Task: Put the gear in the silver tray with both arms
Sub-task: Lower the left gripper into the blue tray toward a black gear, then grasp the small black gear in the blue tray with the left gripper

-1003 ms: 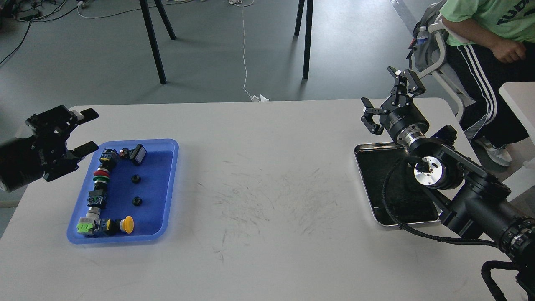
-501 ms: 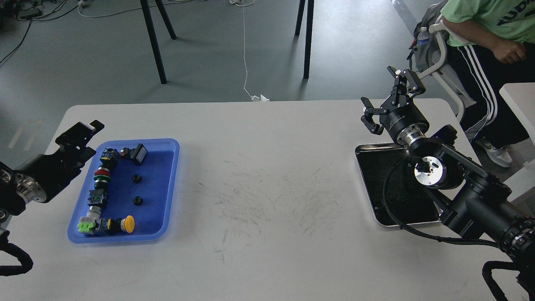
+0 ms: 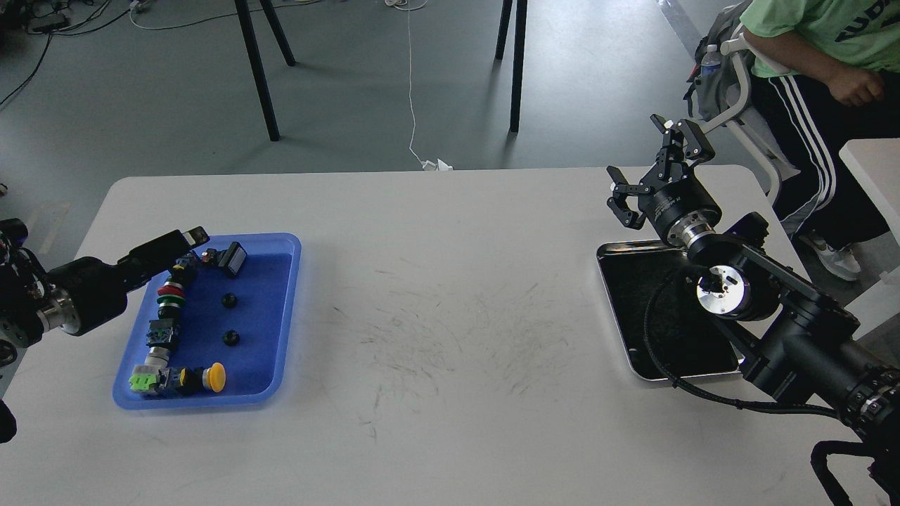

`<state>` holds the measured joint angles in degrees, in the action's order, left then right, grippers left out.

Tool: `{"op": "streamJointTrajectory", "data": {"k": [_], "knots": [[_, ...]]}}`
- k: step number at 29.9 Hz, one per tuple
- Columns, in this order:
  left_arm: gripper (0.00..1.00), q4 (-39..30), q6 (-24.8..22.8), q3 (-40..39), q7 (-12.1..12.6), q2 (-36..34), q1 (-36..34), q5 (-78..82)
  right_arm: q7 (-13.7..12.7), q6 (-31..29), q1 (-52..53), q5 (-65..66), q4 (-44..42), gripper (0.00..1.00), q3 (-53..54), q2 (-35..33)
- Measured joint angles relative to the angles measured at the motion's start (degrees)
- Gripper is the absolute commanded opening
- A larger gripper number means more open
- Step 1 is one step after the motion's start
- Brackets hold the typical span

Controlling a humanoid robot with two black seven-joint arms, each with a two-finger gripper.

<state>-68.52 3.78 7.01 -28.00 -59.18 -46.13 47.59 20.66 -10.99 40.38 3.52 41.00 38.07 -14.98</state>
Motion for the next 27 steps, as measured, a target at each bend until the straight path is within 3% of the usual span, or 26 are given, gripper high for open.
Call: {"op": "streamJointTrajectory", "data": {"k": [4, 7, 12, 27], "knots": [[0.97, -0.1, 4.9, 1.7, 0.0, 0.1, -0.8, 2.7, 0.0, 0.0, -0.5, 0.0, 0.0, 0.99, 0.1, 0.0], [0.89, 1.4, 6.5, 4.8, 0.0, 0.8, -1.3, 3.3, 0.0, 0.0, -0.8, 0.0, 0.0, 0.99, 0.1, 0.0], [0.89, 4.6, 9.6, 6.1, 0.0, 1.3, -3.8, 2.7, 0.1, 0.0, -0.9, 0.0, -0.1, 0.99, 0.1, 0.0], [0.92, 4.3, 9.7, 9.5, 0.0, 1.9, -5.9, 15.2, 0.1, 0.0, -1.1, 0.0, -0.2, 0.99, 0.1, 0.0]]}}
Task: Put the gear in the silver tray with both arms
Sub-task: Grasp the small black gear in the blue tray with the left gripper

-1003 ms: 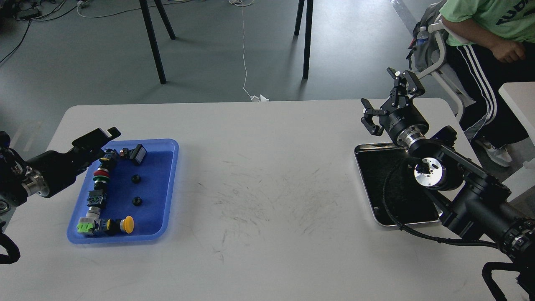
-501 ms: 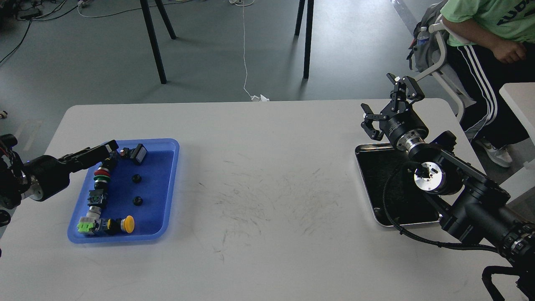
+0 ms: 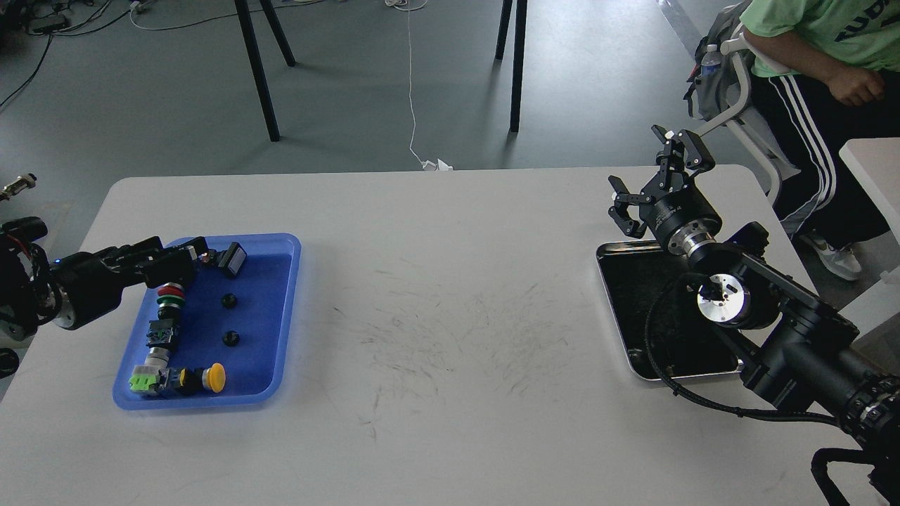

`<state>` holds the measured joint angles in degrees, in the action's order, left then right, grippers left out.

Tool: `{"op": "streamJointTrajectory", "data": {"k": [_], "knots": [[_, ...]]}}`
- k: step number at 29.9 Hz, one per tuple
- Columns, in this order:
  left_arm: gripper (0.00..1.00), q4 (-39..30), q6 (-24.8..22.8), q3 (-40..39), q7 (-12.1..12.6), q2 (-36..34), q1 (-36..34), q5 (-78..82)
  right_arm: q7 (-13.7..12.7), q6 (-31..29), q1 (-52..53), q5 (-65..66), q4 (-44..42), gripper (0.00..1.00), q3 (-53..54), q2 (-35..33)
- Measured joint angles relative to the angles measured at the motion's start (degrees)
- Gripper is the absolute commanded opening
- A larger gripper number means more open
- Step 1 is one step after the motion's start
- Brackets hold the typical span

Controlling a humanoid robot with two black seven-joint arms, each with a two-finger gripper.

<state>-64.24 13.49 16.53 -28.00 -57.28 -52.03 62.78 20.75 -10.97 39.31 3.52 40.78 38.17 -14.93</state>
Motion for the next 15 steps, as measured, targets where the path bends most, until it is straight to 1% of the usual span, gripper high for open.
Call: {"op": "streamJointTrajectory", "data": {"k": [6, 11, 15], "knots": [[0.92, -0.6, 0.5, 1.6, 0.0, 1.2, -1.2, 6.0, 0.3, 0.0, 0.0, 0.1, 0.0, 0.99, -0.1, 0.0], [0.92, 0.2, 1.6, 3.6, 0.0, 5.6, -1.4, 7.8, 0.3, 0.0, 0.0, 0.1, 0.0, 0.99, -0.1, 0.0], [0.92, 3.0, 3.5, 5.0, 0.0, 8.8, -1.6, 8.0, 0.3, 0.2, -0.1, 0.2, 0.1, 0.99, -0.2, 0.0]]}}
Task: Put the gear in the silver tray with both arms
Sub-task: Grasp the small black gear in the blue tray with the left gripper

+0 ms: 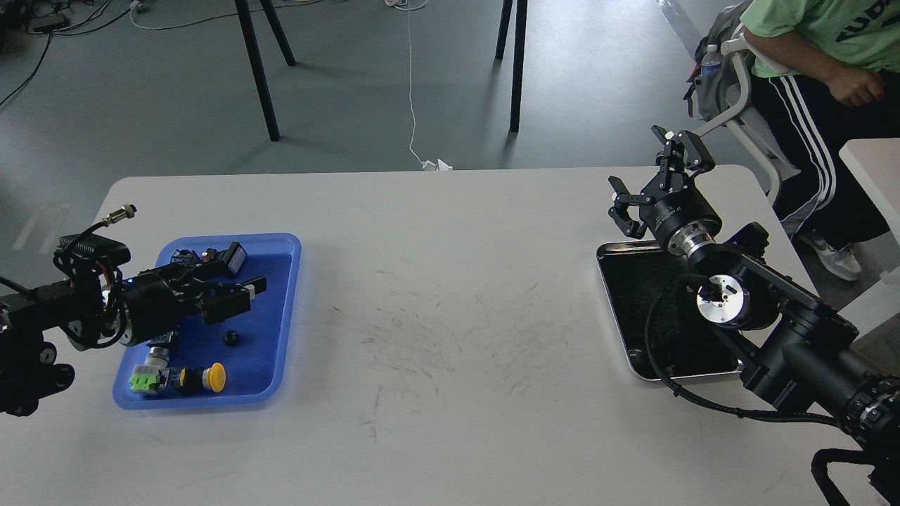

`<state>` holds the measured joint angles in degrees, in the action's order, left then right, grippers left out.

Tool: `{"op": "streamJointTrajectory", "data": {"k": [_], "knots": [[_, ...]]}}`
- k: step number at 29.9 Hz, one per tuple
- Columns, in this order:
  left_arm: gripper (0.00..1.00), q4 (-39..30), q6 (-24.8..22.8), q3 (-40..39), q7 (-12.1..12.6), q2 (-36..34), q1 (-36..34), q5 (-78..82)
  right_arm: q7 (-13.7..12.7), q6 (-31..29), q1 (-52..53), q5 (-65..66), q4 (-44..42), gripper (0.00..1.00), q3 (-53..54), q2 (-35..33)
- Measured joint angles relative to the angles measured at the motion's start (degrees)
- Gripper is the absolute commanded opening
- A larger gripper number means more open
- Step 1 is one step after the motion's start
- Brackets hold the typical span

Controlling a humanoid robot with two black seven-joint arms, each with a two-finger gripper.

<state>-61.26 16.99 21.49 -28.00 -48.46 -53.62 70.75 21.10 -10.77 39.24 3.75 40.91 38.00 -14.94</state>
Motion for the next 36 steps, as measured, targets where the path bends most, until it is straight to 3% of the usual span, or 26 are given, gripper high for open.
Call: {"op": "streamJointTrajectory", "data": {"k": [8, 36], "knots": [[0.89, 6.6, 2.5, 3.3, 0.0, 5.6, 1.1, -0.1, 0.0, 0.0, 0.0, 0.2, 0.1, 0.99, 0.0, -0.1], [0.68, 16.0, 7.4, 5.1, 0.0, 8.8, 6.5, -0.2, 0.0, 0.0, 0.0, 0.6, 0.0, 0.99, 0.0, -0.1]]}}
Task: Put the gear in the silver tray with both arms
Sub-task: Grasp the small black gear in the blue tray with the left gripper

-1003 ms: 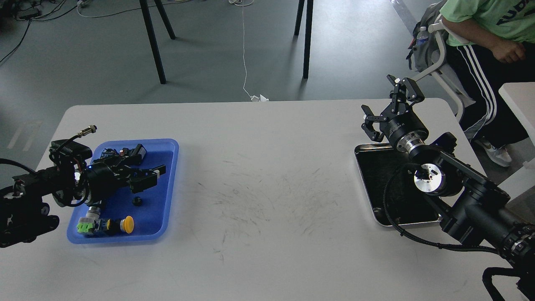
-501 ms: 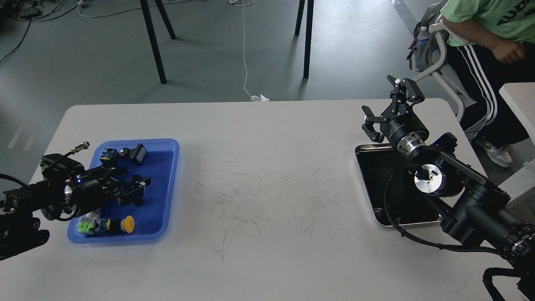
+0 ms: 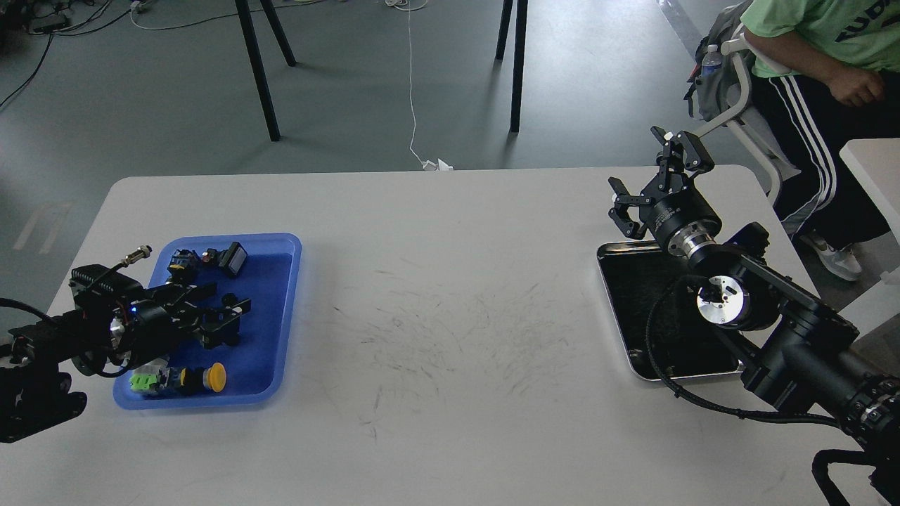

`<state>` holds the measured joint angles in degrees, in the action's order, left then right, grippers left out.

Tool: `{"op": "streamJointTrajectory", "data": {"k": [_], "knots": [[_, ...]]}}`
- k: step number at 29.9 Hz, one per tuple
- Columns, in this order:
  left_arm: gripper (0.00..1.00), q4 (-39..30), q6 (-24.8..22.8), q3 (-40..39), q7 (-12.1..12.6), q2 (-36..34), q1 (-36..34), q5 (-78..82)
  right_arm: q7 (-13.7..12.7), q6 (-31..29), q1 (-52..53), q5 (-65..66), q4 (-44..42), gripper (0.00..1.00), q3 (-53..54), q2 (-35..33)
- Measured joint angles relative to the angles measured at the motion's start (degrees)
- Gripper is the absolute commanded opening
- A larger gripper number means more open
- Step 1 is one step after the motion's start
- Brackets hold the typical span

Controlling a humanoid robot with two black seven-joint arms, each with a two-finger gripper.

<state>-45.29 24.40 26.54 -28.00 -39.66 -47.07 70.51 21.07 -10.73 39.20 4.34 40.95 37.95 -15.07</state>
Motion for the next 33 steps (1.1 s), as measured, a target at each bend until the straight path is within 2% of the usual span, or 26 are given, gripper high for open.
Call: {"op": "streamJointTrajectory", "data": {"k": [2, 11, 22, 33], "knots": [[0.63, 0.6, 0.2, 0.0, 0.0, 0.2, 0.1, 0.0, 0.0, 0.0, 0.0, 0.0, 0.0, 0.99, 0.0, -0.1], [0.56, 1.0, 0.3, 0.0, 0.0, 0.4, 0.6, 0.0, 0.0, -0.1, -0.1, 0.0, -0.1, 0.99, 0.0, 0.0], [0.41, 1.2, 0.4, -0.1, 0.0, 0.4, 1.0, -0.3, 0.0, -0.1, -0.2, 0.0, -0.1, 0.99, 0.0, 0.0], [0.34, 2.9, 1.6, -0.2, 0.0, 0.6, 2.1, -0.4, 0.0, -0.2, -0.2, 0.0, -0.1, 0.99, 0.0, 0.0]]}}
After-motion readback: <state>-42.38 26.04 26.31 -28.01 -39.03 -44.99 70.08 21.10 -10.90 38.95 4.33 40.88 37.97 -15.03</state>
